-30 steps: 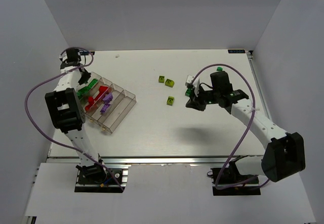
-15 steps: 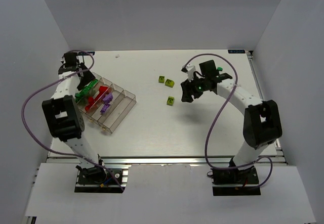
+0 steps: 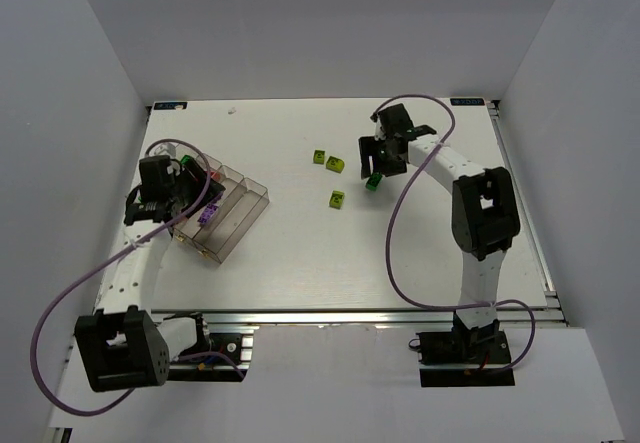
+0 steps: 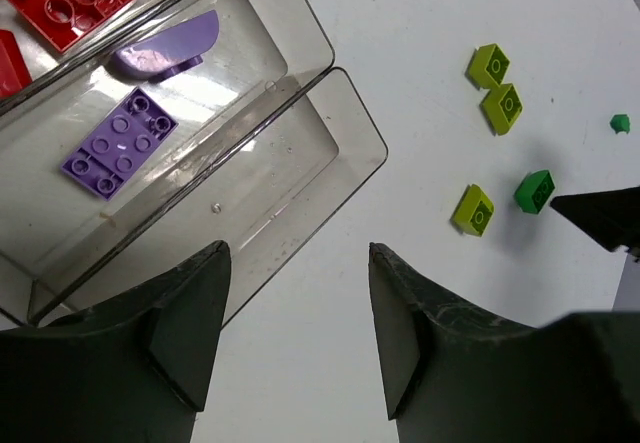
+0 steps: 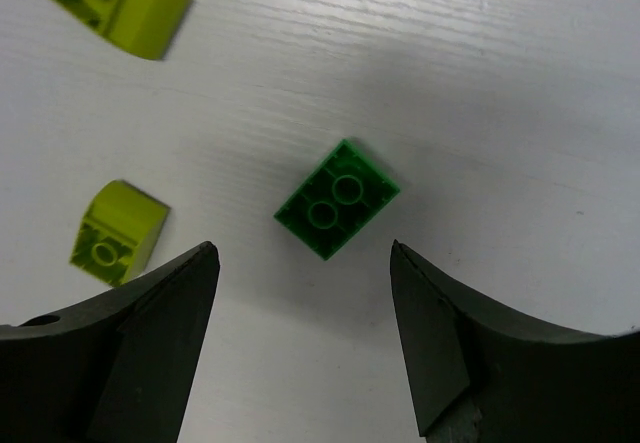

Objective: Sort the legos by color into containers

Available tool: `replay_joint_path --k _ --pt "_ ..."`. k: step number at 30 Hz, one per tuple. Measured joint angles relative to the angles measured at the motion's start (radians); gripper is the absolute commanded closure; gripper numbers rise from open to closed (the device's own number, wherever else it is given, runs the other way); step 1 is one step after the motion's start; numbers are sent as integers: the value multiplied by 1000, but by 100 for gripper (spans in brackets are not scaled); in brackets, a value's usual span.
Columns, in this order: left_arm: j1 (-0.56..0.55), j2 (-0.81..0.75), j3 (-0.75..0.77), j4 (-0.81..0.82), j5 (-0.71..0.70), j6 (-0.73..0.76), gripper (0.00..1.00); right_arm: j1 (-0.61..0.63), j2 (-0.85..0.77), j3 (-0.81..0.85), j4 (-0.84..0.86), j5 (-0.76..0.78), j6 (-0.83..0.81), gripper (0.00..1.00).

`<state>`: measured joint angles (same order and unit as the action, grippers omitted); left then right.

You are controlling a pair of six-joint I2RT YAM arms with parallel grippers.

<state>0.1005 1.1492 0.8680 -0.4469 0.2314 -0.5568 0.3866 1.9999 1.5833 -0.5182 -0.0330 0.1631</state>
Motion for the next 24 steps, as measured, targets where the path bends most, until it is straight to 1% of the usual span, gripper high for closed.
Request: replay_joint_path --k 3,8,14,24 --pt "0 -64 -34 -10 1 -27 33 -1 43 1 -8 33 44 29" --pt "0 -151 -51 -20 1 -66 32 -4 89 1 -7 56 93 29" --pt "0 -183 -66 -28 -4 -95 31 -10 124 26 -5 56 122 31" --pt "0 -231 -75 -79 -26 -111 30 -13 164 72 -2 64 143 38"
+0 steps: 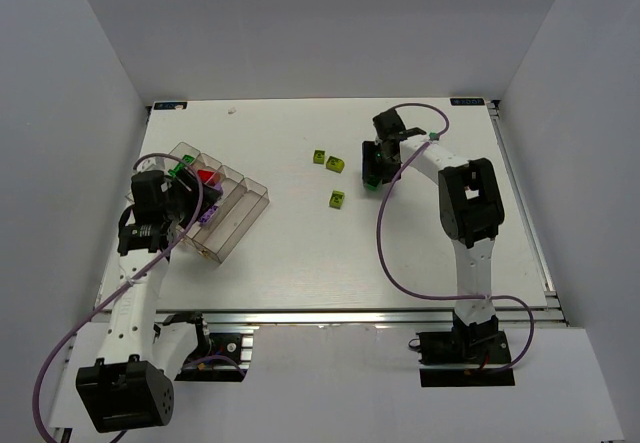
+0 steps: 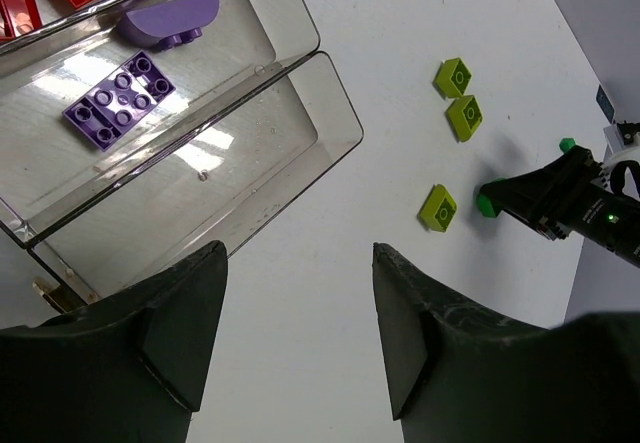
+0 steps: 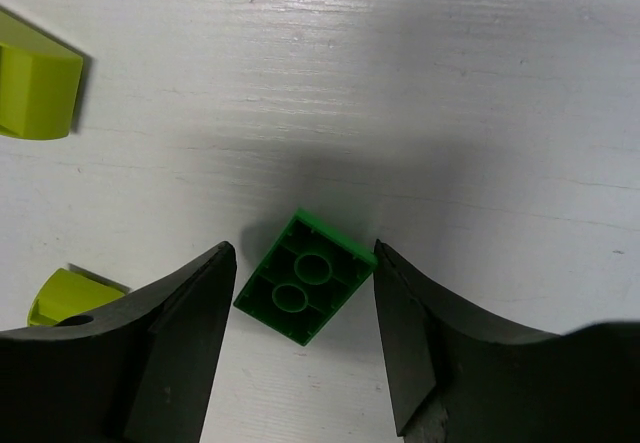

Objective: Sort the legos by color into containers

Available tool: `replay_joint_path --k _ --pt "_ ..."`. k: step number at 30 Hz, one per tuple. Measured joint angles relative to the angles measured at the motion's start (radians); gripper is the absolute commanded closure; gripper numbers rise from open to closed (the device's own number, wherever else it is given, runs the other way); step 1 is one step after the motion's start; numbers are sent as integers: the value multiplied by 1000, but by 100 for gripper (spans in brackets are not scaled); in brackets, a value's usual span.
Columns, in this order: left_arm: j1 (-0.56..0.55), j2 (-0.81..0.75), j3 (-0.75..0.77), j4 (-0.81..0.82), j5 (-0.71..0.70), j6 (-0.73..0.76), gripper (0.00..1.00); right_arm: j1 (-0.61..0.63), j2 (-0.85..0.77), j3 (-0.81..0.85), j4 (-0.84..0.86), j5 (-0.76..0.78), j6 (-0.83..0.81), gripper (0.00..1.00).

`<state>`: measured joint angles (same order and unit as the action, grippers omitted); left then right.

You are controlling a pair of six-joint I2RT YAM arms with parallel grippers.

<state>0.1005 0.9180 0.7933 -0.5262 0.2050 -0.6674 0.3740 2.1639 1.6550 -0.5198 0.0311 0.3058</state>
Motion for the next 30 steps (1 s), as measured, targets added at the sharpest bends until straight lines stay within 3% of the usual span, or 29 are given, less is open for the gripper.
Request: replay_joint_path --k 7,10,13,18,23,30 --pt "0 -4 0 -1 -11 -4 30 -4 1 0 -1 0 -1 48" --pt "0 -4 3 -4 -15 -3 30 -6 0 0 -2 0 -10 69" --pt "0 -3 19 -21 -27 -3 30 -8 -2 0 -3 -7 -21 100" --pt "0 -3 92 -61 -60 15 30 -8 -32 -10 -1 -74 -55 100" --pt "0 -12 137 -67 -65 31 30 -8 -104 -14 23 -236 -136 100" --pt "0 -8 62 101 172 -62 30 -8 -211 -17 72 -708 -403 100"
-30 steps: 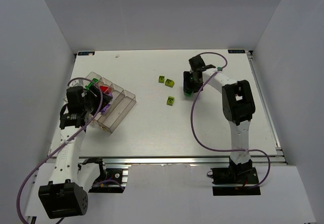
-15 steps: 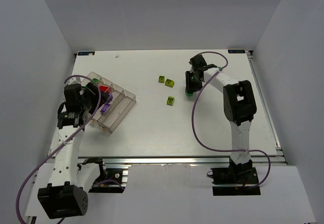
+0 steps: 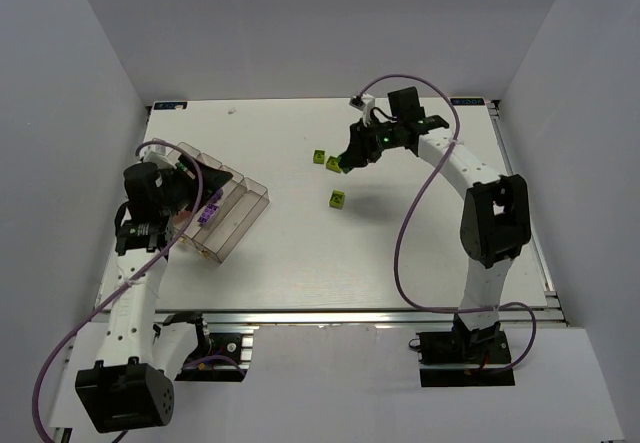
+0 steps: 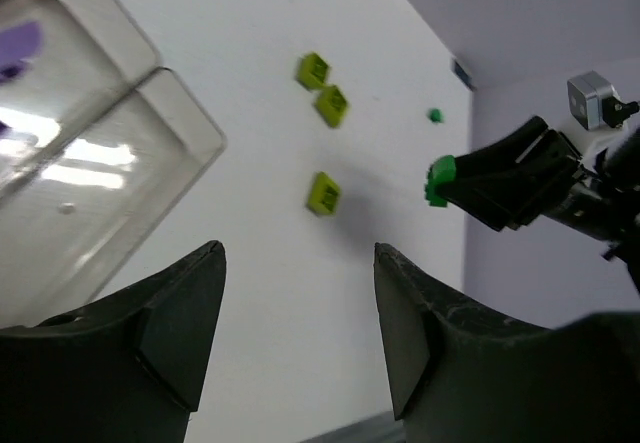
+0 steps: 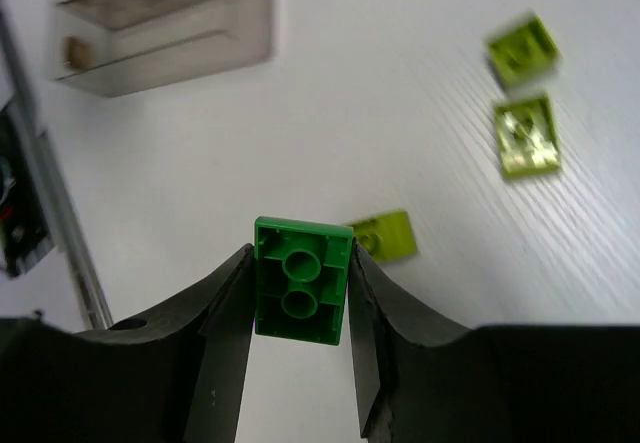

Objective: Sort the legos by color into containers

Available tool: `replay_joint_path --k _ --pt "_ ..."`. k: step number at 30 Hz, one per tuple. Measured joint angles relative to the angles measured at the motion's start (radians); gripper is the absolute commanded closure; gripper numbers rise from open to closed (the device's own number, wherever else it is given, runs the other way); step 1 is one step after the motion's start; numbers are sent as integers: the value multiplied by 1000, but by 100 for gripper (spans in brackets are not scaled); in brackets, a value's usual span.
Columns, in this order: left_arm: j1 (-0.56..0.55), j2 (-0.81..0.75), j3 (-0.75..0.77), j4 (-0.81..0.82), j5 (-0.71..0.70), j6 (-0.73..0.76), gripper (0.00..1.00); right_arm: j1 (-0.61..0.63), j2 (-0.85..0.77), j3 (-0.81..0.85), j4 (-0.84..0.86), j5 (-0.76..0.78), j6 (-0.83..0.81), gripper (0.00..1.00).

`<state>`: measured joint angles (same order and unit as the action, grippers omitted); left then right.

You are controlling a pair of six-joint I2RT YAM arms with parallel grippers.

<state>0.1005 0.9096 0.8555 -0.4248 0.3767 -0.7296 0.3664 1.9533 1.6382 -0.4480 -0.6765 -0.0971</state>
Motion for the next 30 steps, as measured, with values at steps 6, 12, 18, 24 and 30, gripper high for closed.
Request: replay_joint_path --k 6,12,18,24,30 --pt "-6 10 -81 176 196 -130 29 36 -110 -57 74 -285 -206 100" --pt "-37 11 -92 309 282 -211 28 114 -179 -116 105 -359 -415 100" --pt "-169 50 -121 400 309 -257 27 208 -181 -116 108 -337 -526 100" --pt "-268 113 -137 438 300 -266 27 285 -175 -77 109 -304 -537 100" --pt "-329 153 -135 441 274 -256 27 326 -170 -40 115 -277 -523 100"
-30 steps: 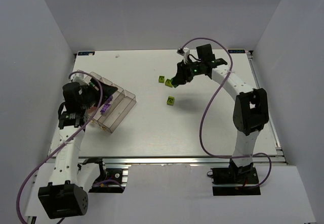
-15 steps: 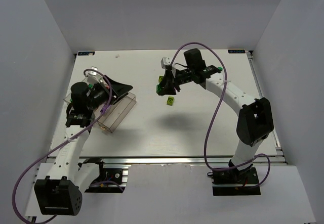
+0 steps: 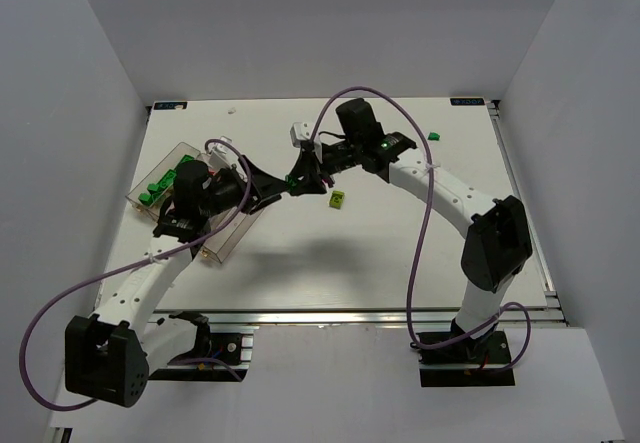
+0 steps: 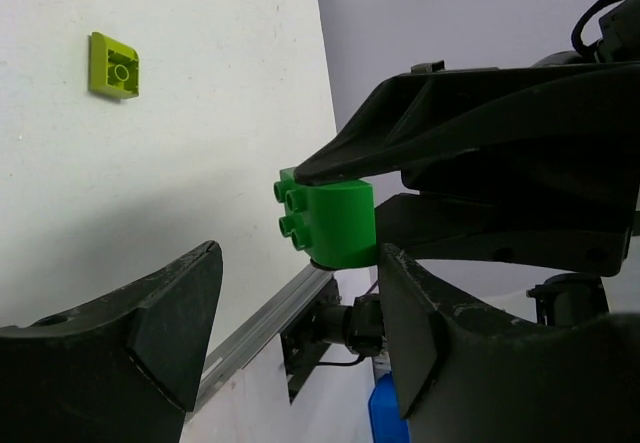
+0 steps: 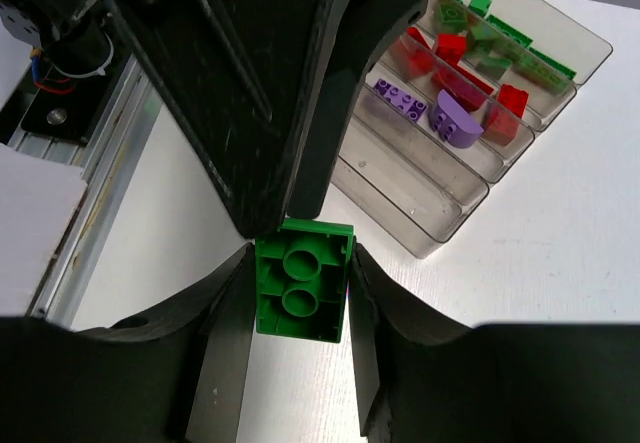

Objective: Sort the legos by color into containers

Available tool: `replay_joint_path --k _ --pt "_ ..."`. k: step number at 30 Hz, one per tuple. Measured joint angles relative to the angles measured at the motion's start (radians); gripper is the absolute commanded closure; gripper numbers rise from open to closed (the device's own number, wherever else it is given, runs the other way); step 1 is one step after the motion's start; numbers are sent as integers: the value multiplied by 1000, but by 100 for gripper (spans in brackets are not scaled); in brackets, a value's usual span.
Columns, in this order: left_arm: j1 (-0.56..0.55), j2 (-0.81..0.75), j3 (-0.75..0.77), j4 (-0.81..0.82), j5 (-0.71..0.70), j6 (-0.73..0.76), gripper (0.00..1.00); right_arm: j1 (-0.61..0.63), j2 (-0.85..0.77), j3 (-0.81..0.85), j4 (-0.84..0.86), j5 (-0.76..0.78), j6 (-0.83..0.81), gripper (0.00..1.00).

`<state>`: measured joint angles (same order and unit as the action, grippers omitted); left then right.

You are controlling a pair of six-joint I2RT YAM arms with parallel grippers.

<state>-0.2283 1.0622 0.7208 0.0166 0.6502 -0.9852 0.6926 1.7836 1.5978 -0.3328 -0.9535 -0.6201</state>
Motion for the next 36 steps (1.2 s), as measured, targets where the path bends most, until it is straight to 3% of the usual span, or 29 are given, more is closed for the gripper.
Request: replay_joint_path --k 8,12,13,18,19,20,21,22,24,30,32,33,34,35,36 --pt "-39 14 0 16 -31 1 28 27 3 0 -6 12 11 100" --pt "-56 30 9 13 -43 5 34 44 3 0 -5 12 10 100" --pt "-61 36 11 13 -46 8 38 48 3 0 -4 13 10 100" --pt "-79 60 15 13 -53 17 74 61 3 -17 0 43 10 100" --pt "-82 64 16 11 -59 13 78 61 2 -20 0 52 8 94" --pt "-85 69 16 10 -63 16 83 61 1 -25 2 60 7 69" --pt "-85 72 16 7 -64 15 92 61 1 -26 1 66 10 54" --pt "-86 74 17 6 -68 15 96 62 1 -29 3 71 12 16" --pt "-89 75 25 -12 -72 27 99 63 -8 -47 27 108 25 11" --pt "-59 75 120 -219 -137 142 100 32 -53 -142 139 247 95 11" --pt "16 87 163 -297 -159 200 100 -9 -55 -151 142 262 106 20" --pt "62 98 183 -331 -174 228 100 -34 -55 -152 142 263 111 30" --pt "116 113 203 -360 -195 254 100 -65 -55 -152 139 259 115 46" --pt "183 136 224 -393 -213 286 100 -101 -55 -152 133 251 120 94" --pt "238 162 246 -423 -245 312 100 -136 -55 -150 118 246 122 100"
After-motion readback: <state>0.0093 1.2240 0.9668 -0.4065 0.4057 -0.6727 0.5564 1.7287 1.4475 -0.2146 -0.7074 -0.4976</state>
